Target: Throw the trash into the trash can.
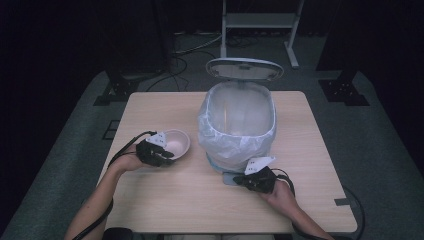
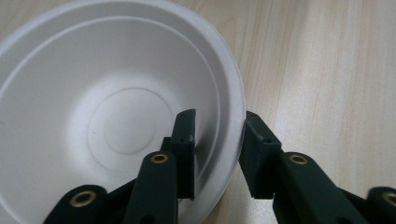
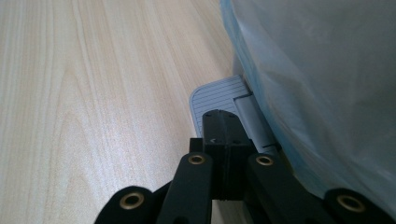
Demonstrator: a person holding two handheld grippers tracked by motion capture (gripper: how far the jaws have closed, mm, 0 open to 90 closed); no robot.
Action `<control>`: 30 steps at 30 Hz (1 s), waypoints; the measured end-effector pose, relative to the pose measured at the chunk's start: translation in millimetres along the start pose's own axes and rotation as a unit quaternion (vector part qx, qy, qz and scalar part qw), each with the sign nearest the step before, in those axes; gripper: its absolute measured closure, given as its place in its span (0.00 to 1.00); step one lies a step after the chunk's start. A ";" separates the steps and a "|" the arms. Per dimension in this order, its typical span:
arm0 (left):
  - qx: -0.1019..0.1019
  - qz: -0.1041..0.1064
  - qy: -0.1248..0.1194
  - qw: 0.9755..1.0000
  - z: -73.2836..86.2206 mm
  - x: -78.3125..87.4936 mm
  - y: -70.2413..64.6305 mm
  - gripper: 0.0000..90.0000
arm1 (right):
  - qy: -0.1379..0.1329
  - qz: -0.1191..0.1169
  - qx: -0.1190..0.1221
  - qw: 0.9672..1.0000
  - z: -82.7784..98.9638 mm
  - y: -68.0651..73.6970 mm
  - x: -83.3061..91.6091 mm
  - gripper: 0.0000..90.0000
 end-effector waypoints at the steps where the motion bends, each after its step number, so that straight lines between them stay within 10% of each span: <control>1: 0.002 -0.003 -0.002 1.000 -1.2 1.9 0.0 0.80 | 0.000 0.000 0.000 1.000 0.0 0.0 0.0 1.00; 30: 0.049 0.009 -0.058 0.997 -10.3 61.5 -7.4 0.93 | -0.002 -0.004 -0.003 1.000 -0.2 -0.2 -0.1 1.00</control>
Point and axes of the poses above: each handheld gripper's, and its own axes: x roughly backward along the jaws, z roughly out of its underside, y roughly to its left, the point moved 9 cm from there along -x, roughly forward along the jaws, and after that the axes turned 10 degrees about x, right-handed, at the moved point
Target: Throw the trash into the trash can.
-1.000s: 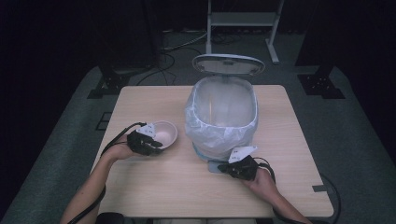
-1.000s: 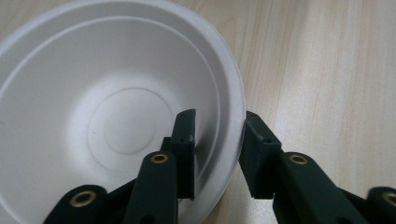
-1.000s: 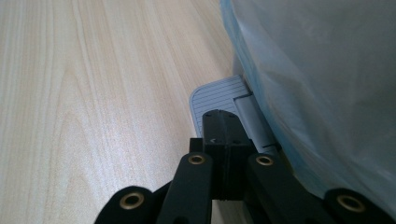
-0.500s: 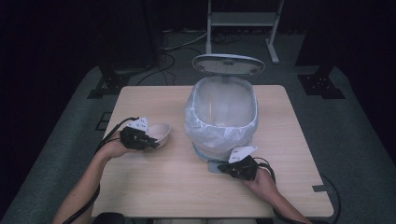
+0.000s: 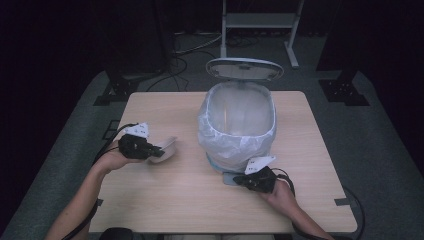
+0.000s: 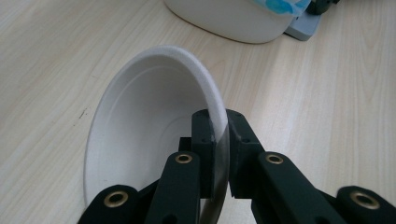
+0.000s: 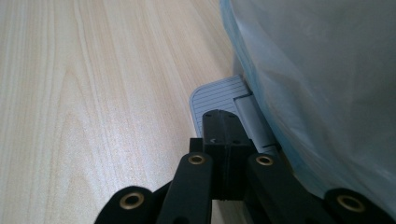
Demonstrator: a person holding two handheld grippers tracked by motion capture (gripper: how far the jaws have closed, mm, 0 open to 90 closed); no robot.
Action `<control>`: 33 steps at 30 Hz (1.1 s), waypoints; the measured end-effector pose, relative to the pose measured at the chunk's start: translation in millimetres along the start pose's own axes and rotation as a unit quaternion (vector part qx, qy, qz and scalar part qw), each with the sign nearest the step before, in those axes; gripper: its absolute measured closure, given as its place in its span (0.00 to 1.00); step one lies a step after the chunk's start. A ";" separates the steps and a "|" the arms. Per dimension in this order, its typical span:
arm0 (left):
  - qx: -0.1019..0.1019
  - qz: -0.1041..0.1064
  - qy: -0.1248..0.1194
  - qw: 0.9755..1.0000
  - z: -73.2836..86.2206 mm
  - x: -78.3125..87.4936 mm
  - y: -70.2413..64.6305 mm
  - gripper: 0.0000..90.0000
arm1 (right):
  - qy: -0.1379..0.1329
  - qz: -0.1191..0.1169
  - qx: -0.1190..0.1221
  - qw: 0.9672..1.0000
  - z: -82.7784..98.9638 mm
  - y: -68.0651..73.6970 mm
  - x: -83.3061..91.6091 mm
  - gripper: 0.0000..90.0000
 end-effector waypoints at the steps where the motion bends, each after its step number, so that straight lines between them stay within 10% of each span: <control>1: 0.001 0.001 -0.003 1.000 -0.6 1.3 -0.8 0.93 | 0.001 -0.001 0.000 1.000 0.3 -0.1 0.1 1.00; 33: -0.012 0.013 -0.027 0.999 -25.0 59.1 -31.8 0.93 | -0.002 -0.001 -0.001 1.000 0.3 -0.4 0.3 1.00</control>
Point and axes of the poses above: each handheld gripper's, and its own axes: x roughly backward along the jaws, z roughly out of its underside, y roughly to its left, the point moved 9 cm from there along -x, roughly forward along the jaws, and after that the axes turned 10 degrees about x, right-handed, at the moved point
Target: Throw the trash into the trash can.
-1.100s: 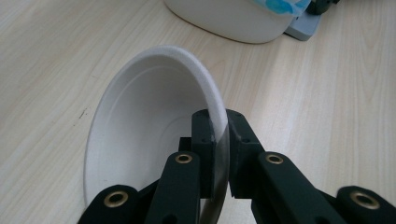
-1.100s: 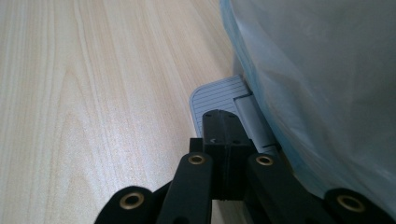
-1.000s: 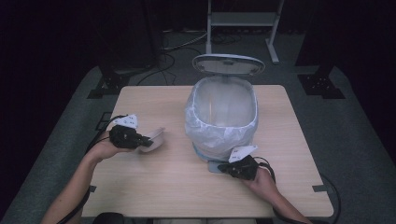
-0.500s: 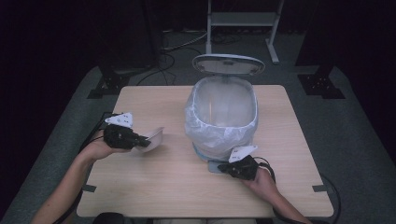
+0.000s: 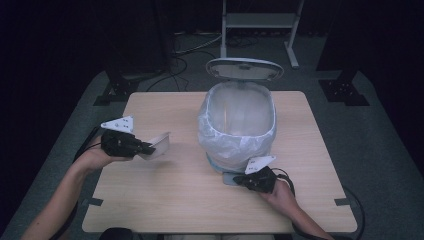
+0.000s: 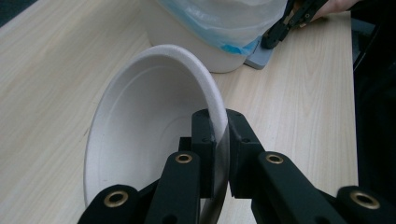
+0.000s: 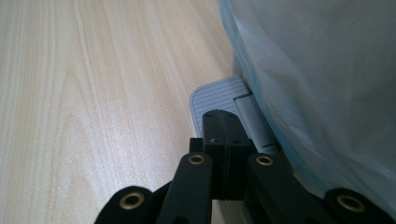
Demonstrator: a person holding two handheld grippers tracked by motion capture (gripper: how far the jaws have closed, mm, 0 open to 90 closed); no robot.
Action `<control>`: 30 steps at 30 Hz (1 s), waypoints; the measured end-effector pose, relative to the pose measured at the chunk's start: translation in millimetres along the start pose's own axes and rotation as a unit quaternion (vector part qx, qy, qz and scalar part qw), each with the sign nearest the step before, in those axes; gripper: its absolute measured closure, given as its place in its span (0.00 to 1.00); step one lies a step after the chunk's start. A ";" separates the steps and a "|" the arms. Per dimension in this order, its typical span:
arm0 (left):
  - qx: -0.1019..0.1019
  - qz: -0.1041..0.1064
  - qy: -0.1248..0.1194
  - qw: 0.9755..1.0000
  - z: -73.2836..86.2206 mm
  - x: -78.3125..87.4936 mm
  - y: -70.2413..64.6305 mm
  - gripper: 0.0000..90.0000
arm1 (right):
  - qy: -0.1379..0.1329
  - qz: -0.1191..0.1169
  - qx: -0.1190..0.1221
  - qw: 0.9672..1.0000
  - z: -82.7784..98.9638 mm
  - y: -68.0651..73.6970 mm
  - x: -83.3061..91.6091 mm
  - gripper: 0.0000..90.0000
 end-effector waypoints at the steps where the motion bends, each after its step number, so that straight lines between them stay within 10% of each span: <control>1: -0.002 -0.001 0.001 1.000 -1.2 2.1 -0.8 0.93 | -0.001 0.000 -0.001 1.000 -0.3 0.3 0.0 1.00; 30: -0.033 0.004 -0.006 0.999 -37.3 29.9 -24.9 0.93 | 0.000 -0.001 -0.001 1.000 0.2 -0.1 0.3 1.00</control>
Point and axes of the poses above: each handheld gripper's, and its own axes: x roughly backward along the jaws, z roughly out of its underside, y roughly to its left, the point moved 9 cm from there along -x, roughly forward along the jaws, and after that the axes turned 10 degrees about x, right-handed, at the moved point
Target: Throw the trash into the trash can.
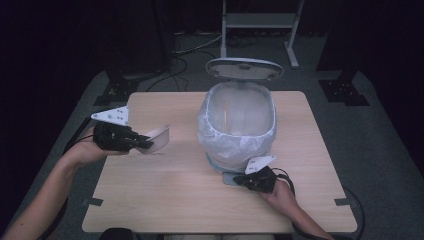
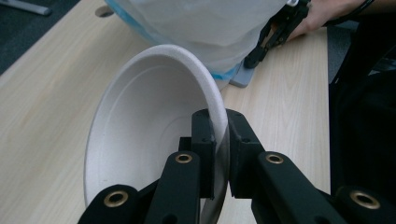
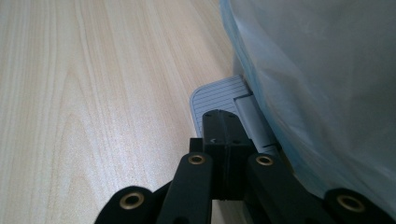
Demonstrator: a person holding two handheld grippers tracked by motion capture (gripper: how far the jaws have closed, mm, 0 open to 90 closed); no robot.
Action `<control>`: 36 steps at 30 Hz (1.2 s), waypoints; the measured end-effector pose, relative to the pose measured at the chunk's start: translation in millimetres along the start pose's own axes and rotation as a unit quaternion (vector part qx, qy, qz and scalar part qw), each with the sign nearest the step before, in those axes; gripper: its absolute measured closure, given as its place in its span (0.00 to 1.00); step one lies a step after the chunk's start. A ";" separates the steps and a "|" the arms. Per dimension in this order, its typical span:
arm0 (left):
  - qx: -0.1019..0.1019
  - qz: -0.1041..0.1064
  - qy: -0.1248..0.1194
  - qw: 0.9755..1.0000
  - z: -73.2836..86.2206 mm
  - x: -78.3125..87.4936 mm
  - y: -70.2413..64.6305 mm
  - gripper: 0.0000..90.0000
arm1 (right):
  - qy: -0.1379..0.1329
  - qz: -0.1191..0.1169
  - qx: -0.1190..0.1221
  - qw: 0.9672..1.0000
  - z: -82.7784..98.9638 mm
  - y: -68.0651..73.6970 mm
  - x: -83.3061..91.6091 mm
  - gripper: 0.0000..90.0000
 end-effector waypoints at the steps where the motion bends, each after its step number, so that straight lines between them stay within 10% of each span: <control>1: -0.003 -0.001 -0.001 1.000 -2.2 1.6 -0.6 0.93 | 0.000 -0.001 0.000 1.000 0.0 0.1 0.1 1.00; 36: -0.057 -0.003 -0.011 0.998 -73.3 37.5 -28.8 0.93 | -0.002 -0.003 -0.006 1.000 -0.3 1.2 0.0 1.00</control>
Point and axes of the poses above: each handheld gripper's, and its own axes: x roughly backward along the jaws, z roughly out of its underside, y roughly to its left, the point moved 9 cm from there along -x, roughly forward along the jaws, and after that the axes turned 10 degrees about x, right-handed, at the moved point
